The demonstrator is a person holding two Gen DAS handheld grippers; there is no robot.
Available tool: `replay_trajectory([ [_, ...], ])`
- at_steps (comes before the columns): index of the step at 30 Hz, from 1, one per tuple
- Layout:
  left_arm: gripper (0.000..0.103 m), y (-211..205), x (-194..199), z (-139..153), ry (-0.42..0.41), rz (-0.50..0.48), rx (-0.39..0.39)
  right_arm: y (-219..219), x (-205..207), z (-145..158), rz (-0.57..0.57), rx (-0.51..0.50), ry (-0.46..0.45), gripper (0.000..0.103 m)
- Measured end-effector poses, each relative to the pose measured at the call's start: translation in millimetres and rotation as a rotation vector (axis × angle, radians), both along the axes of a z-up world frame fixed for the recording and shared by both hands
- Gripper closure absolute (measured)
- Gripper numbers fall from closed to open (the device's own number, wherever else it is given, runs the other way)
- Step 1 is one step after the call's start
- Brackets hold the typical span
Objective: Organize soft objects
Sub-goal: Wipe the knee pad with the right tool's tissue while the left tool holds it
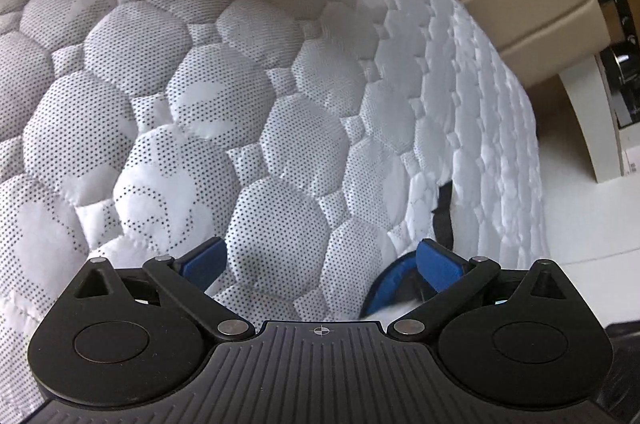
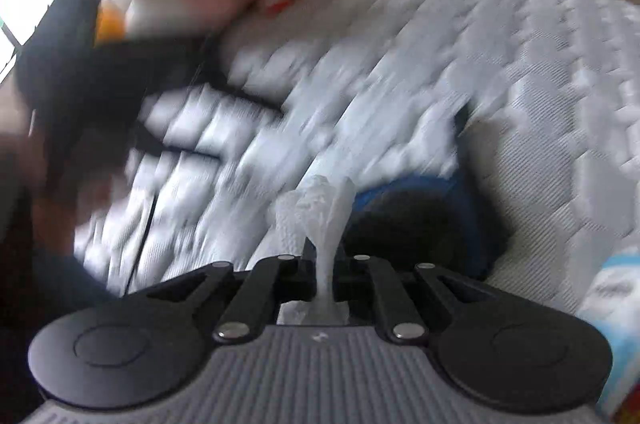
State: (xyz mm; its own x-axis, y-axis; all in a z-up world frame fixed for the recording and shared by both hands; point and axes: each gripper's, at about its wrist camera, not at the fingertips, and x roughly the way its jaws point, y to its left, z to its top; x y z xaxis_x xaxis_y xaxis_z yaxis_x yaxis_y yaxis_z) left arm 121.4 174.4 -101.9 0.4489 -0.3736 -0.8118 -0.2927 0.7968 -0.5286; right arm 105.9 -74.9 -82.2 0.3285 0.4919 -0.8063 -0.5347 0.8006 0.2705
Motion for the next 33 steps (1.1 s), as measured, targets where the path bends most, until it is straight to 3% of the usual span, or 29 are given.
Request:
replay_trajectory([
  [8, 0.0, -10, 2, -5, 0.02, -0.058, 0.04, -16, 34, -5, -0.061, -0.12, -0.094, 0.095],
  [11, 0.0, -17, 7, -11, 0.038, -0.106, 0.105, -23, 32, -9, -0.08, -0.248, -0.135, 0.095],
  [14, 0.0, -52, 12, -5, -0.018, -0.317, 0.26, -29, 22, -7, -0.059, -0.255, -0.103, 0.095],
  [17, 0.0, -80, 6, 4, -0.107, -0.476, 0.315, -34, 11, -4, -0.037, -0.261, -0.071, 0.095],
  [20, 0.0, -84, 4, 6, -0.124, -0.49, 0.345, -32, -7, -3, 0.029, -0.266, -0.035, 0.095],
  [25, 0.0, -65, 8, 2, -0.098, -0.392, 0.329, -18, -39, -5, 0.168, -0.208, 0.032, 0.095],
  [27, 0.0, -73, 3, 5, -0.133, -0.44, 0.335, -21, -35, -7, 0.137, -0.201, 0.023, 0.095],
  [30, 0.0, -102, -10, 10, -0.197, -0.601, 0.399, -38, -12, -7, 0.021, -0.258, -0.023, 0.093],
  [33, 0.0, -121, -20, 4, -0.163, -0.69, 0.416, -66, 11, -1, -0.133, -0.278, -0.041, 0.093],
])
